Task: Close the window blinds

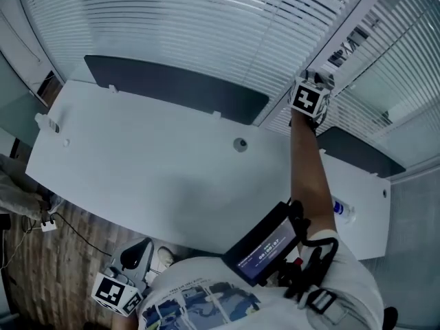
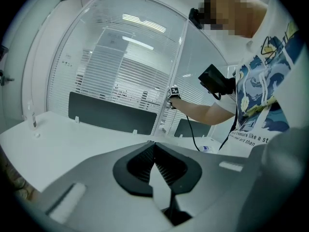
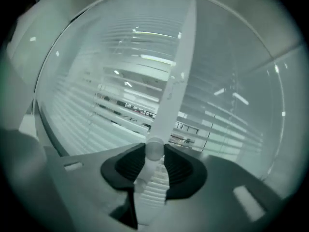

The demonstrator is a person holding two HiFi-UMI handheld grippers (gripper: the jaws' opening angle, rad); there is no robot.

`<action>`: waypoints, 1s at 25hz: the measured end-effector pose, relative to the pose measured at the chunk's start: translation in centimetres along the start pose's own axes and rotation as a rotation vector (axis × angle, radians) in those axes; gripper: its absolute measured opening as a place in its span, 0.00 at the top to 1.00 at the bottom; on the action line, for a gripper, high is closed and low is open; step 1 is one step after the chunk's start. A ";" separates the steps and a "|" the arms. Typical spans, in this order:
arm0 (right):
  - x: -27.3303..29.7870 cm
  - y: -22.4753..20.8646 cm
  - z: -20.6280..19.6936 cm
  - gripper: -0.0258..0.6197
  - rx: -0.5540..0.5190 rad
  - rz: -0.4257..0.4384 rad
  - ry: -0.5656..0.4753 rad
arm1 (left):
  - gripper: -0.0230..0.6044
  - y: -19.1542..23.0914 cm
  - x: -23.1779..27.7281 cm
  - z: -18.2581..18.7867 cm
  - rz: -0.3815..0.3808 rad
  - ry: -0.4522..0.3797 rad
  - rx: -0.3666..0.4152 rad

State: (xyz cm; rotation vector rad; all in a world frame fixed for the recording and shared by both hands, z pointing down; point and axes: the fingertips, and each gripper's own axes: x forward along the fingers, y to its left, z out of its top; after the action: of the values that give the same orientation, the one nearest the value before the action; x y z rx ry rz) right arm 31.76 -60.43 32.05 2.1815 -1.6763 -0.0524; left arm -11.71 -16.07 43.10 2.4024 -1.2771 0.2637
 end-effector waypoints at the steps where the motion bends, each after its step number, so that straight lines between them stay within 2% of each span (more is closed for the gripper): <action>1: 0.0 0.3 0.0 0.77 -0.087 -0.020 -0.003 | 0.96 0.1 0.0 0.0 0.001 -0.001 -0.001; 3: 0.0 0.4 -0.1 0.77 -0.182 -0.045 -0.005 | 0.96 0.0 0.0 0.1 -0.001 -0.001 -0.001; 5: 0.0 0.4 -0.1 0.77 -0.201 -0.047 -0.005 | 0.96 -0.1 0.1 0.2 -0.006 0.001 0.000; 7: 0.0 0.4 0.0 0.77 -0.194 -0.043 -0.014 | 0.96 -0.2 0.2 0.2 -0.010 0.002 0.001; 9: 0.0 0.3 0.1 0.77 -0.112 -0.014 -0.043 | 0.96 -0.2 0.3 0.3 -0.011 0.001 0.002; 11: -0.1 -0.1 -0.1 0.77 0.097 0.050 -0.075 | 0.96 -0.1 0.3 0.2 -0.012 0.001 0.001; 15: -0.1 -0.6 -0.8 0.77 0.696 0.246 -0.064 | 0.96 -0.2 0.3 0.2 -0.016 0.003 0.001; 17: 0.0 -0.8 -0.9 0.77 0.887 0.302 -0.063 | 0.96 -0.3 0.4 0.3 -0.022 0.003 0.005; 19: 0.2 -0.9 -1.1 0.77 0.985 0.328 -0.057 | 0.96 -0.3 0.4 0.2 -0.025 0.003 0.004; 21: 0.3 -0.9 -1.2 0.77 0.977 0.326 -0.041 | 0.96 -0.2 0.5 0.2 -0.027 0.001 0.003; 25: 0.0 -0.8 -0.9 0.77 0.659 0.236 -0.004 | 0.96 -0.2 0.4 0.3 -0.027 0.000 0.003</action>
State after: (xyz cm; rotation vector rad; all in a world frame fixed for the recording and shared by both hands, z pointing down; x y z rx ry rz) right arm 32.76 -60.06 32.64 2.3785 -2.1615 0.6445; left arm -11.28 -16.38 42.96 2.4200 -1.2439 0.2577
